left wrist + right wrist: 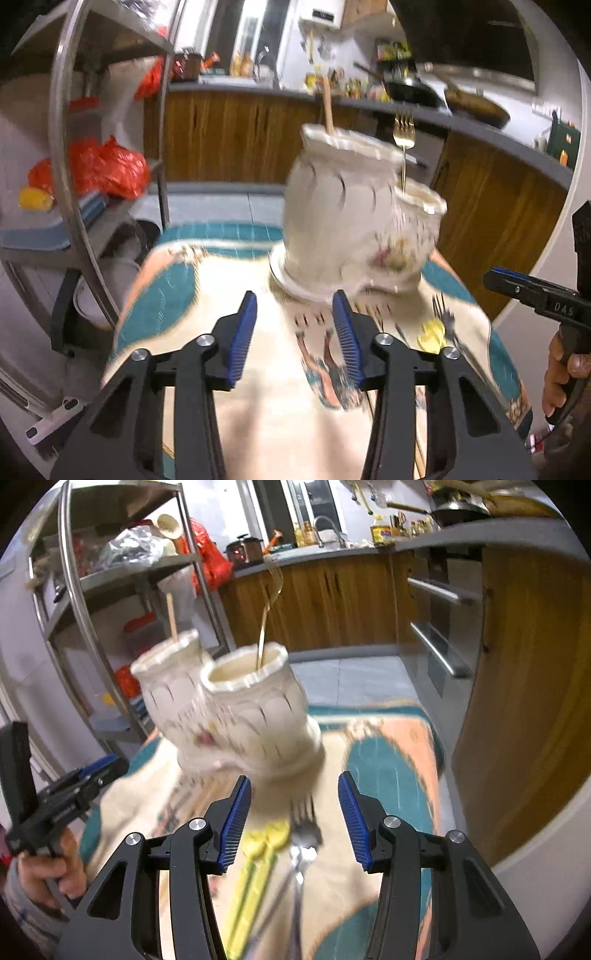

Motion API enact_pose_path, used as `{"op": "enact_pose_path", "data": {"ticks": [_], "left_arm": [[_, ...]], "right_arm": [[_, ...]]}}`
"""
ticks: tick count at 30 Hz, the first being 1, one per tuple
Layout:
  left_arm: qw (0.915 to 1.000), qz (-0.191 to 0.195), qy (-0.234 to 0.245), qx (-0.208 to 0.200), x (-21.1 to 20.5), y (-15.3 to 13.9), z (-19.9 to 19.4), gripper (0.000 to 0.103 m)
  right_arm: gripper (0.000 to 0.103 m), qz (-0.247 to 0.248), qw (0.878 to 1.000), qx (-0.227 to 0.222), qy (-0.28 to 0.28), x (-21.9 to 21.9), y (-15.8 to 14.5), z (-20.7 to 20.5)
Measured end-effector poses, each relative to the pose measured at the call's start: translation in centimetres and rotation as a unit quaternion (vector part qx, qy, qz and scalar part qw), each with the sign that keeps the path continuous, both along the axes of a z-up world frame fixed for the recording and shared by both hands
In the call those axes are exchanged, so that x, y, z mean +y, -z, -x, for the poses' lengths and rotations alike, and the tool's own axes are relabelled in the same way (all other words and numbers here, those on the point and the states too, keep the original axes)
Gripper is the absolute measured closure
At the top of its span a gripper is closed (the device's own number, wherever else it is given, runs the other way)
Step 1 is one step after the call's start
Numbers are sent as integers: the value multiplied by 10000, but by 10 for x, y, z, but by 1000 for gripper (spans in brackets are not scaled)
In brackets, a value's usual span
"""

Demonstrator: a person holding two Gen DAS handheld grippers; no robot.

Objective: Organize utensils
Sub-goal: 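Grasp another chopstick with the left tool while the right tool grasps the silver fork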

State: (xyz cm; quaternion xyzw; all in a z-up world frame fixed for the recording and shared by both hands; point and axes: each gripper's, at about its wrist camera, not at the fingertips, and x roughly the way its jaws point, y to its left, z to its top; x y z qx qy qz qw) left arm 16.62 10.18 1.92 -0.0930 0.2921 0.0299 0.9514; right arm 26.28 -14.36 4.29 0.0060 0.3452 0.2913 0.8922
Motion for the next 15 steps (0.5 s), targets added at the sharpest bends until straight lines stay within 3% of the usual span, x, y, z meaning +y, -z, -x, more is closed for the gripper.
{"op": "enact_pose_path", "data": {"ticks": [3, 6, 15], "left_arm": [[9992, -28, 206, 343, -8, 13, -6, 71], [9980, -61, 319, 538, -15, 20, -9, 73], [9928, -283, 799, 848, -44, 31, -14, 77]], "right_arm": [[54, 115, 9997, 217, -37, -8, 15, 2], [54, 178, 9997, 125, -121, -10, 12, 8], [54, 217, 9994, 217, -153, -15, 16, 10]]}}
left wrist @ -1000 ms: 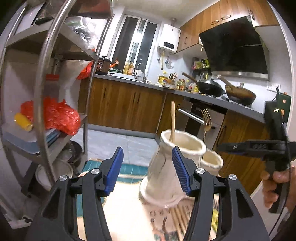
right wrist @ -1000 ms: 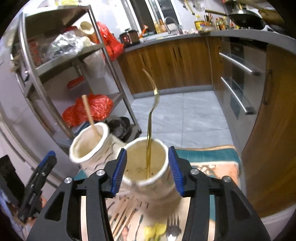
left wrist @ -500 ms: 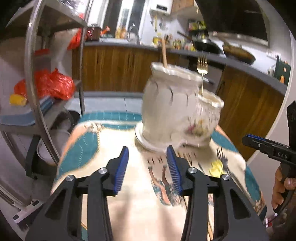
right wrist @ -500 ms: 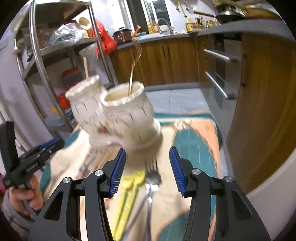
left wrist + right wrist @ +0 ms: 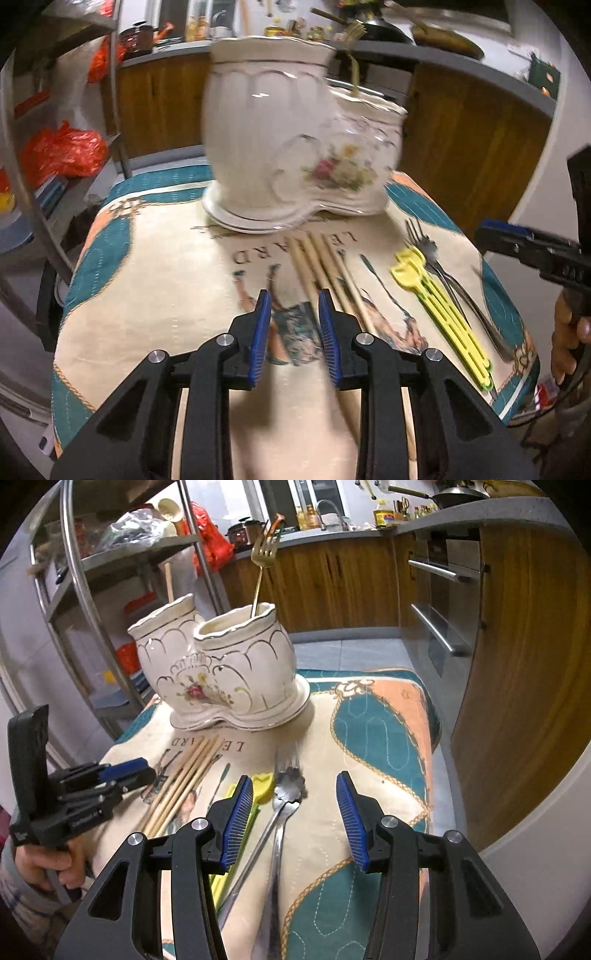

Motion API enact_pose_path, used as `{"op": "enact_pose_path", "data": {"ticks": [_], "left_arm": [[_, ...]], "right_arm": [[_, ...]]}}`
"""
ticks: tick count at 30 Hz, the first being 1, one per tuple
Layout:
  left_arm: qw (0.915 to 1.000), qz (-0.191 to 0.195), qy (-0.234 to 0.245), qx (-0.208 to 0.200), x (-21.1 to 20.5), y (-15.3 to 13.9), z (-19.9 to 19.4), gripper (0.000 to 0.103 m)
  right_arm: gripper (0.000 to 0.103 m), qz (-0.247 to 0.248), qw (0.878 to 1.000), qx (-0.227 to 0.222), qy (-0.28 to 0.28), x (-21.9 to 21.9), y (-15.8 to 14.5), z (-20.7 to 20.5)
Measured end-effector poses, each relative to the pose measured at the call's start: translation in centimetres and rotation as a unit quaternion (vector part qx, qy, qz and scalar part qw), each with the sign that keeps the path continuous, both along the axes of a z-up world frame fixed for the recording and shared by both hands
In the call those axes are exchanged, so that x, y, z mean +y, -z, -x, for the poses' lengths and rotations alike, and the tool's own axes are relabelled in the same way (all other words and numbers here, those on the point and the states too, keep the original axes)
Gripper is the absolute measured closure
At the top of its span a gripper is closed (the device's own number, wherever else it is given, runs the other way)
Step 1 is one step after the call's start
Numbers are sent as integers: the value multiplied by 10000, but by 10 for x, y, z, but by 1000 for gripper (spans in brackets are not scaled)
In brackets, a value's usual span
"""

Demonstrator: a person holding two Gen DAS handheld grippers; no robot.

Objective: Organize utensils
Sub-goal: 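Grasp another chopstick with the left tool while the right tool grasps the silver fork, then lift the chopstick with the left tool while the right tool lifts the silver fork over the holder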

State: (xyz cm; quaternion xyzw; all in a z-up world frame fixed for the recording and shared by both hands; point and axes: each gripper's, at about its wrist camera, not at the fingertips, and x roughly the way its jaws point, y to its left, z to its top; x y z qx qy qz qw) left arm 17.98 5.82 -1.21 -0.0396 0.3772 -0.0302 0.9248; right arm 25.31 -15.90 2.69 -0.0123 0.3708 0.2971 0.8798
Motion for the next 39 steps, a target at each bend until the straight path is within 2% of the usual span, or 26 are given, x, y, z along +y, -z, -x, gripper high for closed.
{"op": "enact_pose_path", "data": {"ticks": [7, 12, 21, 24, 25, 29, 33, 35, 39], "left_arm": [[9994, -263, 103, 220, -9, 9, -4, 82], [9991, -318, -16, 271, -3, 8, -3, 92], [9989, -260, -232, 314, 17, 7, -3, 94], [9987, -340, -201, 327, 14, 7, -4, 94], [9986, -363, -198, 327, 14, 7, -4, 94], [9985, -375, -212, 334, 13, 7, -5, 94], [9981, -440, -187, 393, 9, 7, -8, 93], [9970, -500, -55, 584, 6, 9, -14, 93], [9916, -798, 229, 993, 3, 2, -27, 93]], "right_arm": [[59, 133, 9997, 196, -100, 3, 9, -2], [67, 318, 9988, 320, -208, 7, 18, -1], [79, 896, 9942, 342, -494, 22, 33, 8], [95, 1048, 9935, 224, -371, 21, 32, 9], [96, 1123, 9932, 170, -274, 20, 32, 8], [97, 1185, 9929, 131, -6, 11, 32, 0], [97, 1179, 9927, 263, -60, 10, 32, -5], [96, 1213, 9914, 486, -107, 11, 30, -15], [96, 1775, 9795, 847, -440, 24, 26, -27]]}}
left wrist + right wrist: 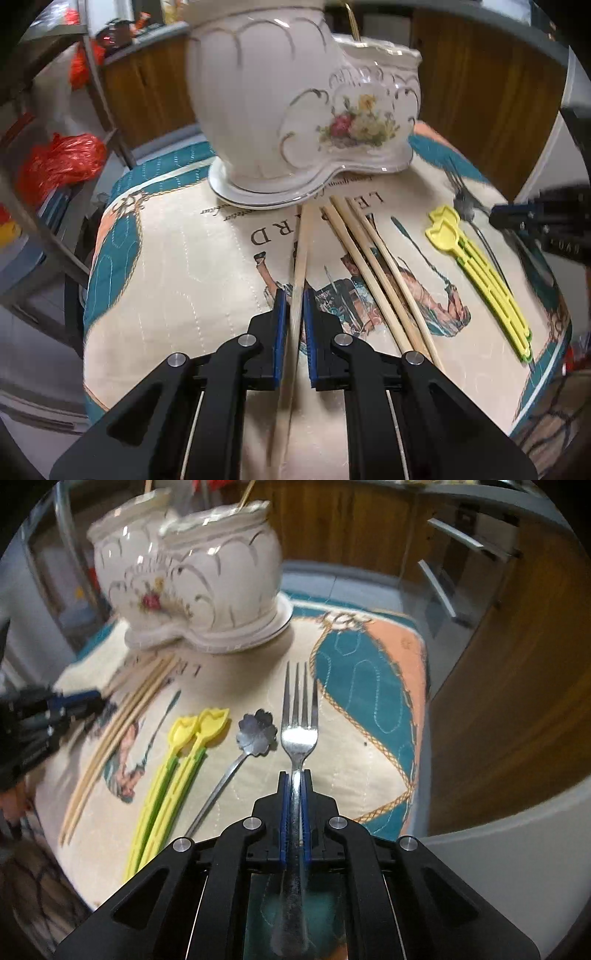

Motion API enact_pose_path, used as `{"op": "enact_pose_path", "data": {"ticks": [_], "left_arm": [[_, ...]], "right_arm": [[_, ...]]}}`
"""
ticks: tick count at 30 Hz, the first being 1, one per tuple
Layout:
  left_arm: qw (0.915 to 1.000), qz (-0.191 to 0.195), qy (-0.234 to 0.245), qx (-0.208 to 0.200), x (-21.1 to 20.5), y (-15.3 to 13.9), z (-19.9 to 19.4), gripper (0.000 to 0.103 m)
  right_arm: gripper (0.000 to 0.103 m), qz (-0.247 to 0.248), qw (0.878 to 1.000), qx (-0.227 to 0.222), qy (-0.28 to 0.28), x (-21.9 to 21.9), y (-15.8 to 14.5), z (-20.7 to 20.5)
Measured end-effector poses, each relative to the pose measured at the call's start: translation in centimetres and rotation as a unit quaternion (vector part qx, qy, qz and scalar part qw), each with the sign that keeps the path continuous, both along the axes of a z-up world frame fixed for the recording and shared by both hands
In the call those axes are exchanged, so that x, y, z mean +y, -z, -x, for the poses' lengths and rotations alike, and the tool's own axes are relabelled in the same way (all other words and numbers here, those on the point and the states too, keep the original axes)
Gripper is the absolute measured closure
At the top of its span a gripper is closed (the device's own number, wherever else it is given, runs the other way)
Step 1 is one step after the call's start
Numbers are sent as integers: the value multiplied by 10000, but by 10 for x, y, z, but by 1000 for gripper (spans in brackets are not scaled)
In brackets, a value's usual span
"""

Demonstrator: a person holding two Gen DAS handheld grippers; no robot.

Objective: Organize utensils
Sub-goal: 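Lift the chopstick with the left tool while the right tool lifts the silver fork over the holder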

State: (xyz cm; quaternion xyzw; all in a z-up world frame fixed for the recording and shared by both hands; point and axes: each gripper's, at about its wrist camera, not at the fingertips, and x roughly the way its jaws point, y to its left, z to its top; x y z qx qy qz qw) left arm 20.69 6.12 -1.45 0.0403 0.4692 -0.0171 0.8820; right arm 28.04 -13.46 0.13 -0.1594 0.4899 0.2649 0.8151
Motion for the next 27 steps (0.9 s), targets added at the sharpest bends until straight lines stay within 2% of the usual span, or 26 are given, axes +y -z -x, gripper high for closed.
{"op": "enact_pose_path", "data": {"ticks": [5, 8, 11, 14, 17, 21, 23, 27], "left_arm": [[9973, -272, 283, 628, -4, -6, -20, 93], [9934, -402, 409, 996, -7, -10, -32, 93], [9897, -507, 494, 1242, -11, -8, -39, 93], [9875, -480, 425, 1441, -10, -9, -44, 93], [9885, -506, 404, 1368, -11, -9, -43, 95], [9937, -317, 279, 1042, -9, -9, -32, 97], [9958, -127, 222, 881, -5, -10, -26, 97], [9978, 546, 172, 336, 6, -22, -2, 97]], "right_arm": [[95, 693, 9945, 729, -279, 14, -2, -16], [95, 940, 9909, 922, -285, 22, -1, -22], [96, 878, 9895, 1135, -174, 20, 0, -28], [97, 653, 9912, 1152, 14, 13, 1, -29], [97, 419, 9929, 1098, 181, 7, 0, -29], [97, 128, 9948, 939, 375, -6, -2, -25], [97, -175, 9950, 870, 467, -16, -4, -23], [97, -638, 9946, 621, 543, -32, -12, -14]]}}
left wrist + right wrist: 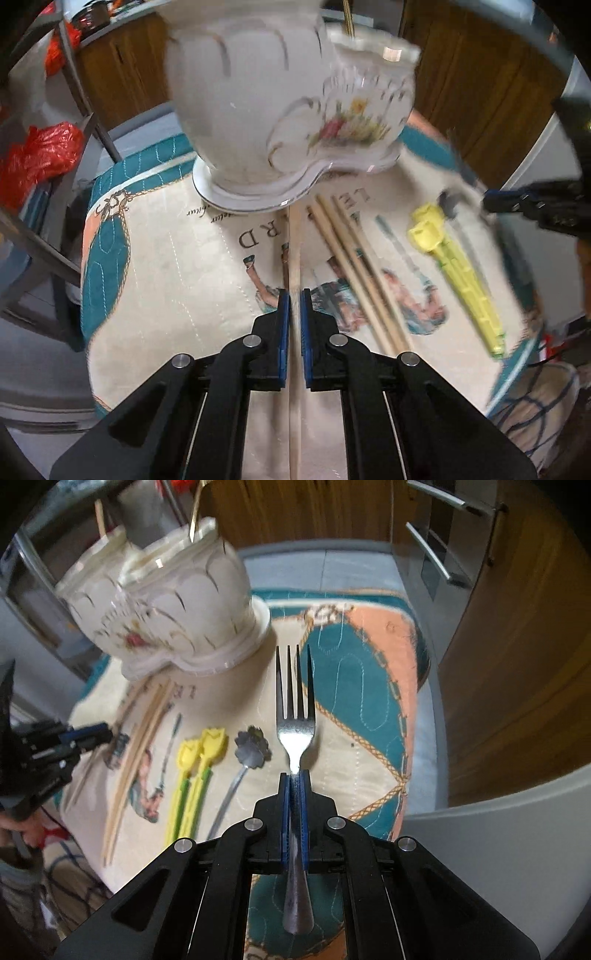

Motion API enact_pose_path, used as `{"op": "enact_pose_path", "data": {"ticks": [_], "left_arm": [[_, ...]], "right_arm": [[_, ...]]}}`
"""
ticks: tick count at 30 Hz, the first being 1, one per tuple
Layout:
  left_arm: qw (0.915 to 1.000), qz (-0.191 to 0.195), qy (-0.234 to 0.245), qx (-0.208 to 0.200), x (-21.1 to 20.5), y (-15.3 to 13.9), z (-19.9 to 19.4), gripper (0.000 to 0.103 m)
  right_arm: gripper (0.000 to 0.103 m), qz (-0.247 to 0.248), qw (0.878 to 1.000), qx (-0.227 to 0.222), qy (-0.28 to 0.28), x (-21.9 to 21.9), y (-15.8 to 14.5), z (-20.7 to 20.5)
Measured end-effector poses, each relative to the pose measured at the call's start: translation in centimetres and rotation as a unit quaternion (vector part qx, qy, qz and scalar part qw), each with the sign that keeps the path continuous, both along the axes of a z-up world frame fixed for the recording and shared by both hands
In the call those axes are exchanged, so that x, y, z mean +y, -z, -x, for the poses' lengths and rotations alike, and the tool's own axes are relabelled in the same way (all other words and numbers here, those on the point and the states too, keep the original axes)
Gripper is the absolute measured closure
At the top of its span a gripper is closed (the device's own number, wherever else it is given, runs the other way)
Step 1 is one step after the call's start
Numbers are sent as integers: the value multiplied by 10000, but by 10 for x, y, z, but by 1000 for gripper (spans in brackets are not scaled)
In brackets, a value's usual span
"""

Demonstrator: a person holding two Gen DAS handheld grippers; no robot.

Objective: Organize utensils
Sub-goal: 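Lift the chopstick with the left tool while the right tool lifts the silver fork over the holder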

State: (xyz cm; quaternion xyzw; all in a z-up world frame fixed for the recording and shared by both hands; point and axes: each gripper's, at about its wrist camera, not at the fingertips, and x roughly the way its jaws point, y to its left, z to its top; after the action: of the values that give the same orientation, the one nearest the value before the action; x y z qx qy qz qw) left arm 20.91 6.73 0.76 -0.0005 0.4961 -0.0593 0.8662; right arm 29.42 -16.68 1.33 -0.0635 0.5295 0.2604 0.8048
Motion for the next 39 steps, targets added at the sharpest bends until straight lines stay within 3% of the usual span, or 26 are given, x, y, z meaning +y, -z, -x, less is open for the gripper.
{"op": "enact_pose_path", "data": {"ticks": [5, 8, 15, 27, 31, 39], "left_arm": [[9942, 697, -282, -771, 14, -19, 26, 97], [9824, 1187, -334, -1400, 14, -33, 50, 97], [9559, 1581, -434, -2435, 17, -50, 65, 97], [9266, 1659, -370, -3354, 27, -92, 60, 97], [9126, 1856, -383, -3623, 33, -103, 44, 97], [8801, 2367, -613, -4070, 52, -124, -3, 97]], "right_arm": [[97, -641, 9966, -500, 124, -13, -19, 14], [97, -1063, 9911, -775, 183, -16, -32, 25], [97, -1842, 9732, -1377, 64, -15, -60, 46], [97, -2459, 9454, -2134, -116, 12, -96, 34], [97, -2637, 9366, -2302, -153, 20, -100, 25], [97, -2511, 9253, -2836, -167, 47, -115, 8]]}}
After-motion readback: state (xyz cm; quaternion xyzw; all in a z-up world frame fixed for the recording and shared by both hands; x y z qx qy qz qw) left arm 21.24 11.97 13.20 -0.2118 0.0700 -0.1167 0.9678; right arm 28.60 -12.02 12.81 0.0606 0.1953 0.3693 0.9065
